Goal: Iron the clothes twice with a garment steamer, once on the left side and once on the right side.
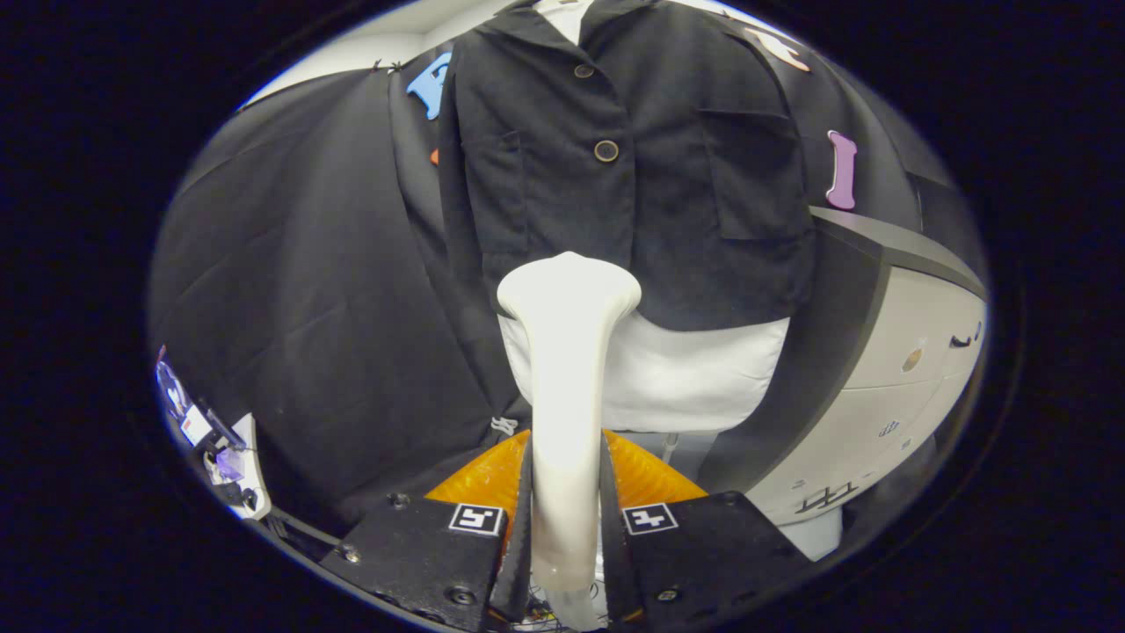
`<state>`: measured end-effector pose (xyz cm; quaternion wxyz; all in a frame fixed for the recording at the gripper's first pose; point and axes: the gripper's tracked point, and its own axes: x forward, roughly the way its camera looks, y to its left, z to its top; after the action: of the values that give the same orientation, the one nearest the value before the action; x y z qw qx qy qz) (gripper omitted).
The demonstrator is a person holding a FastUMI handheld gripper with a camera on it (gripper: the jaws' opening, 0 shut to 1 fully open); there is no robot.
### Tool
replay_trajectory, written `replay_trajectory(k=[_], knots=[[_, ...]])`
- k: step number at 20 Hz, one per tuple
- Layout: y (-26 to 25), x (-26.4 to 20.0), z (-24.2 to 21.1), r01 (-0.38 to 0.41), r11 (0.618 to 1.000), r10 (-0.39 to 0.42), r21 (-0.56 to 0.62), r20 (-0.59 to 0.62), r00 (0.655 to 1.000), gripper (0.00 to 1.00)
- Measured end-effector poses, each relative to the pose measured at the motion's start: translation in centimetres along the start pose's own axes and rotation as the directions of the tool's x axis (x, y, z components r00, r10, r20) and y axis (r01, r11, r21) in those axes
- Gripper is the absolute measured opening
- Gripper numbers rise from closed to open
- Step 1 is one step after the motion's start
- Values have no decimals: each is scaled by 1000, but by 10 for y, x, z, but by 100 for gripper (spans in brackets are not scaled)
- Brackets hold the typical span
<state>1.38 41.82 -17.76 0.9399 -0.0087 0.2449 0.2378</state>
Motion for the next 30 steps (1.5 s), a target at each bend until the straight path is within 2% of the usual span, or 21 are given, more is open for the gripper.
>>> replay_trajectory(k=[6, 18, 30], knots=[[-28, -63, -2, 24, 998, -26, 52, 41, 999, 36], [-144, -184, -2, 197, 969, -211, 147, 83, 974, 36], [-236, -268, -21, 179, 979, -184, 94, 53, 981, 36]])
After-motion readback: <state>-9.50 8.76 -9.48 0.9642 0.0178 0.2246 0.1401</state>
